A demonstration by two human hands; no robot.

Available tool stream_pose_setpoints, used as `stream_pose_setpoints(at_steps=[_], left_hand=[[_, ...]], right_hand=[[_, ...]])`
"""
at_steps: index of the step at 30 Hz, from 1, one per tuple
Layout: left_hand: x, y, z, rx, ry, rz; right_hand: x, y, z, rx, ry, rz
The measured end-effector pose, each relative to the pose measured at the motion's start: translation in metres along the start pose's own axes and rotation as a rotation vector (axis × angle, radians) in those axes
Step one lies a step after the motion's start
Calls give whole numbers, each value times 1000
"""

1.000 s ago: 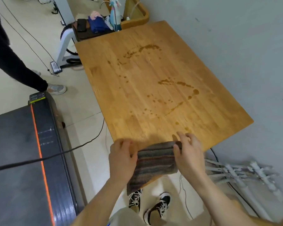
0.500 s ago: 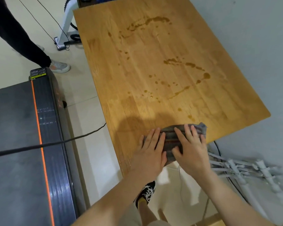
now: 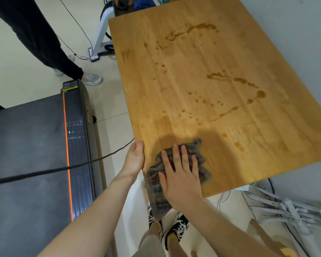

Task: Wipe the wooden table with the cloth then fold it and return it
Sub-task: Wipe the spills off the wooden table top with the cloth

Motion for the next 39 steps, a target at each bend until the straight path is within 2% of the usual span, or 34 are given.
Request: stream_pose_setpoints(at_steps=[3,6,8,12,16,20,25,31,36,39], left_hand=[[22,-16,1,7,78,19],[42,-45,-4,84,200,-77],[52,-65,-5,132,119,-105],[67,-87,-15,231,-165,111],[86,-119,-20,203,-78,106],[120,-147,-23,300,-133,154],[120,-151,-24,374,-222,172],[121,-160,-20,362,-170,209],[123,-158,-22,371,-172,225],[123,-156,-24,381,-195,213]], right_hand=[[1,-18,-1,25,-1,-90],[-6,-45,-3,49,-31,-73],[-7,-72,-6,86,-31,-30],[-6,-122,-15,144,-28,88],[-16,-96,-16,170,-107,87],[-20,-78,-13,159,18,79],[-37,-138,-9,141,66,81],[-38,-208,-14,135,31,25],[-40,-199,-17,159,-19,61],[-39,-146,-13,104,-53,19]])
Point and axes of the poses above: each hand's wrist, its own y-axis away from the middle knuckle, its own z-axis out of the palm, x = y × z, the point moved 8 cm from there along -y, towards the middle knuckle, and after that the axes turned 7 degrees about x, right-handed, at the moved point
